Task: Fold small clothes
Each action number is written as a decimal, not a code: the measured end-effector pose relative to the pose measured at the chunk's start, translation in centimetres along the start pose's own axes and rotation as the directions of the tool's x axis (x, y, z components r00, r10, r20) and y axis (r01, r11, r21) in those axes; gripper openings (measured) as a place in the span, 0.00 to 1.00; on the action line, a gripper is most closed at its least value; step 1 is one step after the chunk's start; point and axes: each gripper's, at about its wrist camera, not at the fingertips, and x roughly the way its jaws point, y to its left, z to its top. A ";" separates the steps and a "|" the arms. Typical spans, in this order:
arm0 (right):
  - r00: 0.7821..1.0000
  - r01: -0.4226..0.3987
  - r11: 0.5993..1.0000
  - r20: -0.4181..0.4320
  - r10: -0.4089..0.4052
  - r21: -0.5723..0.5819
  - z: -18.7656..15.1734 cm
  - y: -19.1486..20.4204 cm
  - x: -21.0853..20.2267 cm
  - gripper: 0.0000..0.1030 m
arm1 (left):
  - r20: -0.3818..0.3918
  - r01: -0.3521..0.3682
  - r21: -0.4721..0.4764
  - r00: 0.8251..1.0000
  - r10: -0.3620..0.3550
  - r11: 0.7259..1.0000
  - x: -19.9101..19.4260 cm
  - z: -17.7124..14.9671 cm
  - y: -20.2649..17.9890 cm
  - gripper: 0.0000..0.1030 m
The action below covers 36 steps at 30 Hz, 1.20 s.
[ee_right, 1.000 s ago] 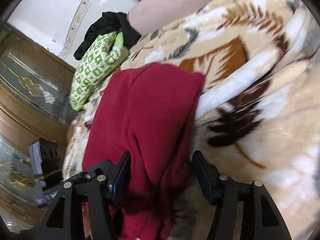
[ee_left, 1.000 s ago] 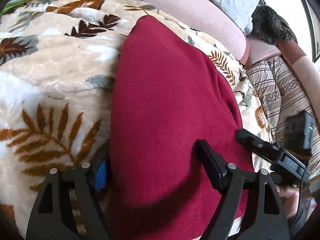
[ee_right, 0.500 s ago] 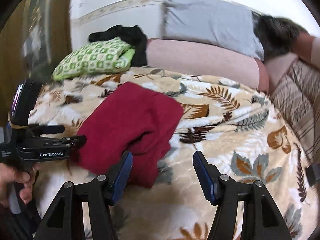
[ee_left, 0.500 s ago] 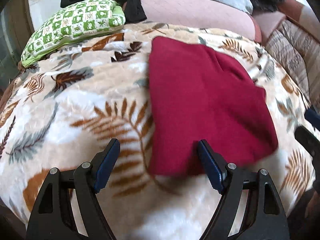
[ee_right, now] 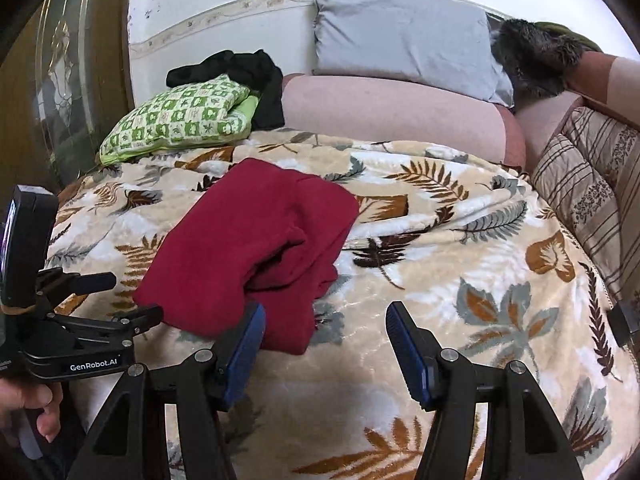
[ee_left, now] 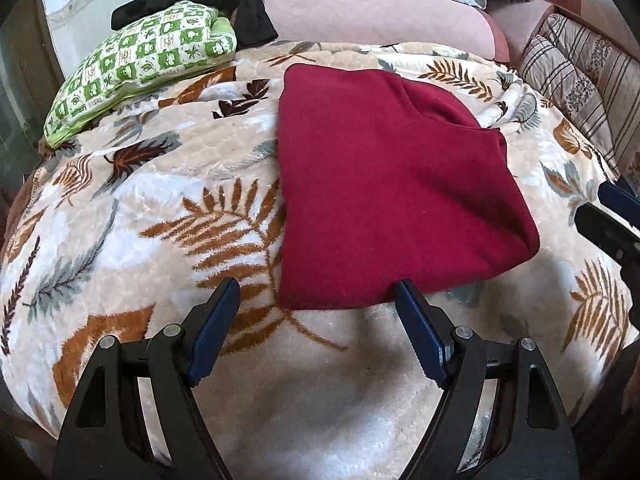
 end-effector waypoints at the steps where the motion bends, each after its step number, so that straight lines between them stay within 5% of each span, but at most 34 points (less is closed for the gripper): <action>1: 1.000 -0.002 1.000 -0.004 0.002 -0.004 0.0 0.1 0.2 0.59 | -0.002 0.002 -0.002 1.000 -0.002 1.000 0.0 0.0 0.0 0.78; 5: 1.000 -0.006 1.000 -0.006 0.006 -0.015 0.0 0.5 0.6 0.59 | 0.018 -0.014 -0.012 1.000 0.014 1.000 -0.3 0.5 0.2 0.78; 10: 1.000 0.003 1.000 0.000 -0.003 -0.001 0.1 0.3 0.9 0.59 | 0.196 -0.078 -0.034 0.977 0.083 0.996 -3.2 1.4 0.7 0.78; 13: 1.000 0.003 1.000 -0.006 -0.003 0.011 0.1 0.2 1.2 0.59 | 0.320 -0.178 -0.050 0.929 0.185 0.983 -5.2 1.8 0.8 0.83; 16: 1.000 0.002 1.000 -0.014 -0.002 0.018 0.1 0.1 1.6 0.59 | 0.389 -0.331 -0.075 0.859 0.333 0.941 -6.2 1.7 0.3 1.00; 18: 1.000 0.002 1.000 -0.017 -0.002 0.021 0.1 0.1 1.9 0.59 | 0.408 -0.359 -0.084 0.839 0.361 0.929 -6.4 1.5 0.0 0.99; 20: 1.000 0.005 1.000 -0.017 -0.005 0.017 0.1 0.2 2.0 0.59 | 0.389 -0.347 -0.071 0.854 0.346 0.935 -6.2 1.3 -0.2 0.99; 22: 1.000 0.005 1.000 -0.015 -0.005 0.016 0.1 0.3 2.0 0.59 | 0.323 -0.296 -0.043 0.900 0.294 0.954 -5.0 1.4 -0.1 0.99; 24: 1.000 0.007 1.000 -0.014 -0.007 0.013 0.1 0.3 1.9 0.59 | 0.225 -0.190 -0.004 0.957 0.186 0.982 -3.4 1.4 0.0 0.99; 27: 1.000 0.013 1.000 -0.023 -0.013 0.012 -0.1 0.3 1.9 0.59 | 0.050 -0.003 -0.029 0.999 0.004 1.000 -1.1 1.3 0.6 0.99; 30: 0.999 0.012 1.000 -0.045 -0.012 0.010 -0.3 0.3 2.2 0.59 | -0.117 0.190 -0.112 0.972 -0.203 0.975 1.3 0.7 1.0 0.99; 36: 0.993 0.009 1.000 -0.119 -0.011 -0.016 -1.2 0.9 3.3 0.59 | -0.139 0.156 -0.123 0.975 -0.173 0.980 1.5 0.3 1.0 0.99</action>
